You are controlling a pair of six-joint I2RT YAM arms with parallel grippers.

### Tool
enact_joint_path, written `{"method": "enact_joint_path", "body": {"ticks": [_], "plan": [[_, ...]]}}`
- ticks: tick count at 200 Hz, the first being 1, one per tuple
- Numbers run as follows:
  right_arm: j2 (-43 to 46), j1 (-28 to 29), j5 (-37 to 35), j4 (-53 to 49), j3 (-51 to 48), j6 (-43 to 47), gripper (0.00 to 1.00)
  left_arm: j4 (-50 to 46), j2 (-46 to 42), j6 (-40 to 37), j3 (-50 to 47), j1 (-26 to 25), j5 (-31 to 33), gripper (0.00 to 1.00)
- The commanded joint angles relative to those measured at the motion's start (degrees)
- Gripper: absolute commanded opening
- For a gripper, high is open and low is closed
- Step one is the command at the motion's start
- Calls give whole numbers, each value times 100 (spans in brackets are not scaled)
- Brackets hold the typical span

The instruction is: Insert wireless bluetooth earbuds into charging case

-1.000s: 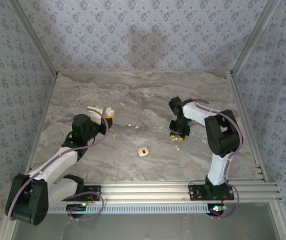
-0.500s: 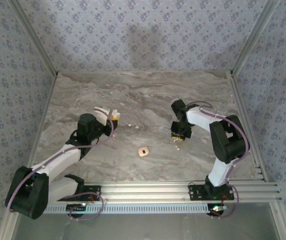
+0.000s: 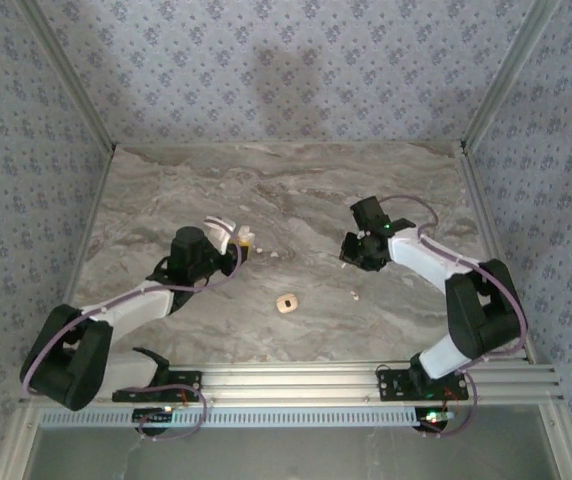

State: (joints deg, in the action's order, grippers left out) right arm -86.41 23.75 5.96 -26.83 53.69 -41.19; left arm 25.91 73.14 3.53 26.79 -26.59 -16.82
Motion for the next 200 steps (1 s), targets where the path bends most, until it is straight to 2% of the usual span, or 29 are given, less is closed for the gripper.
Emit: {"method": "enact_joint_path", "body": {"ticks": [1,53,112,200], "plan": [[428,130,-174,301,-127,-14,22,590,257,-7,317,-136,-337,14],[1183,385,-282,840,-359,84,22,1274,815,-120,492,-517,-555,14],[1541,588,-206,1196,-391,259,22,1785,1361,-198,759,-736,-770,14],[1882,922,-305,1591,-386,464,22,2193,1436,-538,829,-949,-859,14]]}}
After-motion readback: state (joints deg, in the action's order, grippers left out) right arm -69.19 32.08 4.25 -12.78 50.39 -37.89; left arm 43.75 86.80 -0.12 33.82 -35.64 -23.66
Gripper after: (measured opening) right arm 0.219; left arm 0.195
